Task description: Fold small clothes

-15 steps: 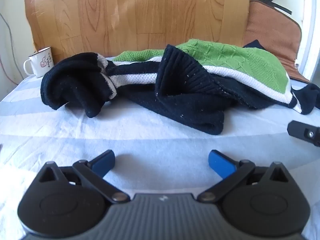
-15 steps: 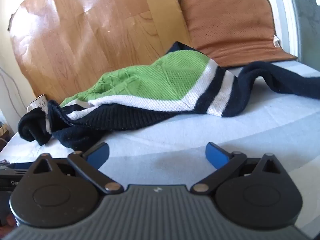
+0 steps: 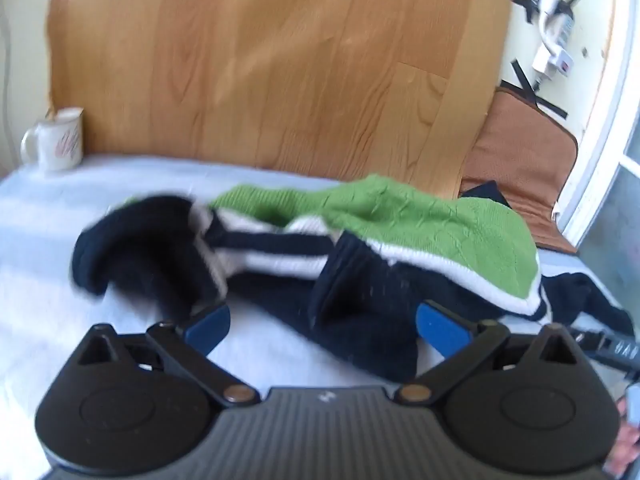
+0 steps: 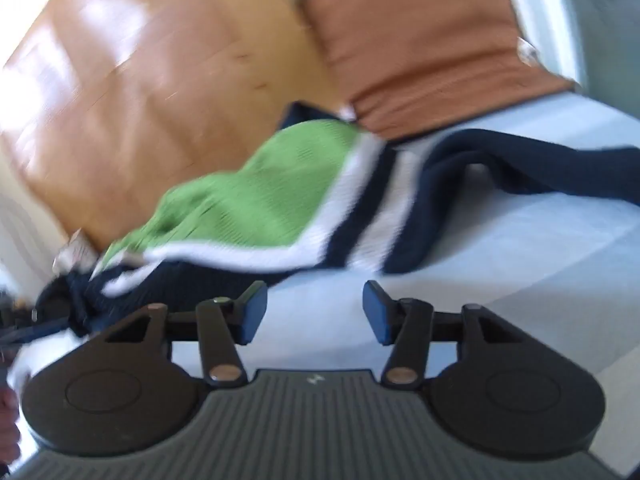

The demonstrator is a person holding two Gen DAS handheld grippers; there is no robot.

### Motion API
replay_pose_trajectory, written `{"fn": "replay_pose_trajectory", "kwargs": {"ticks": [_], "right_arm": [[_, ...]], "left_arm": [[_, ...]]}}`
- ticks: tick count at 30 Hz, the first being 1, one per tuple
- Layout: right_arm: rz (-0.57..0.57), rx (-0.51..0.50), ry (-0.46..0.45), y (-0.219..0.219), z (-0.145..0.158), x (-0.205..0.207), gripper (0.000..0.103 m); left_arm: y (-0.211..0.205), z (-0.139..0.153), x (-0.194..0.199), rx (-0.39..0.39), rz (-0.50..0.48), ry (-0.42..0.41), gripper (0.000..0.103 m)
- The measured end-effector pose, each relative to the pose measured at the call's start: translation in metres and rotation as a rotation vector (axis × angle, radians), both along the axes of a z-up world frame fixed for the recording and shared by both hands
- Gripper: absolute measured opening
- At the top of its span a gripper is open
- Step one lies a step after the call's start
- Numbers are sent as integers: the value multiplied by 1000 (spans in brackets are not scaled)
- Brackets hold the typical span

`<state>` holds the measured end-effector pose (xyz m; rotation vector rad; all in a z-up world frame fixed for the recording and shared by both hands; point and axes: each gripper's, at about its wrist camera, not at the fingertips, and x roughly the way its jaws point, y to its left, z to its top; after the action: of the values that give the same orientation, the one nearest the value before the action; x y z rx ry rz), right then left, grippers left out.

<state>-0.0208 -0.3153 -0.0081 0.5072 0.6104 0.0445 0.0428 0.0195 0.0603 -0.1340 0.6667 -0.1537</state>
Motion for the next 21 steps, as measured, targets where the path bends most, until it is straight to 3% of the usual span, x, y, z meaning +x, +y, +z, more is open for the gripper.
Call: {"fn": "replay_pose_trajectory", "kwargs": {"ticks": [2, 4, 6, 7, 8, 10, 13, 17, 19, 21], "right_arm": [[-28, 16, 15, -12, -3, 8, 73], [-19, 5, 7, -16, -3, 15, 75], [6, -45, 11, -11, -2, 25, 76], [26, -66, 7, -7, -1, 31, 72], [33, -91, -12, -3, 2, 35, 42], [10, -135, -49, -4, 16, 42, 9], [-30, -69, -188, -23, 54, 40, 9], [-42, -68, -332, -40, 114, 37, 9], [-27, -63, -337, -42, 134, 48, 9], [31, -57, -275, -37, 137, 71, 11]], "left_arm": [[-7, -5, 9, 29, -26, -11, 84], [-21, -10, 19, 56, -61, -30, 68], [-34, -15, 27, 72, -75, -33, 27], [-35, -20, 21, 66, -87, -47, 16], [-34, -21, 20, 51, -96, -53, 14], [-32, -13, 9, 29, -105, -99, 12], [-10, 13, -23, -21, -146, -194, 11], [47, 49, -76, -133, -185, -277, 8], [77, 60, -103, -156, -155, -324, 8], [101, 65, -129, -150, -110, -364, 8]]}}
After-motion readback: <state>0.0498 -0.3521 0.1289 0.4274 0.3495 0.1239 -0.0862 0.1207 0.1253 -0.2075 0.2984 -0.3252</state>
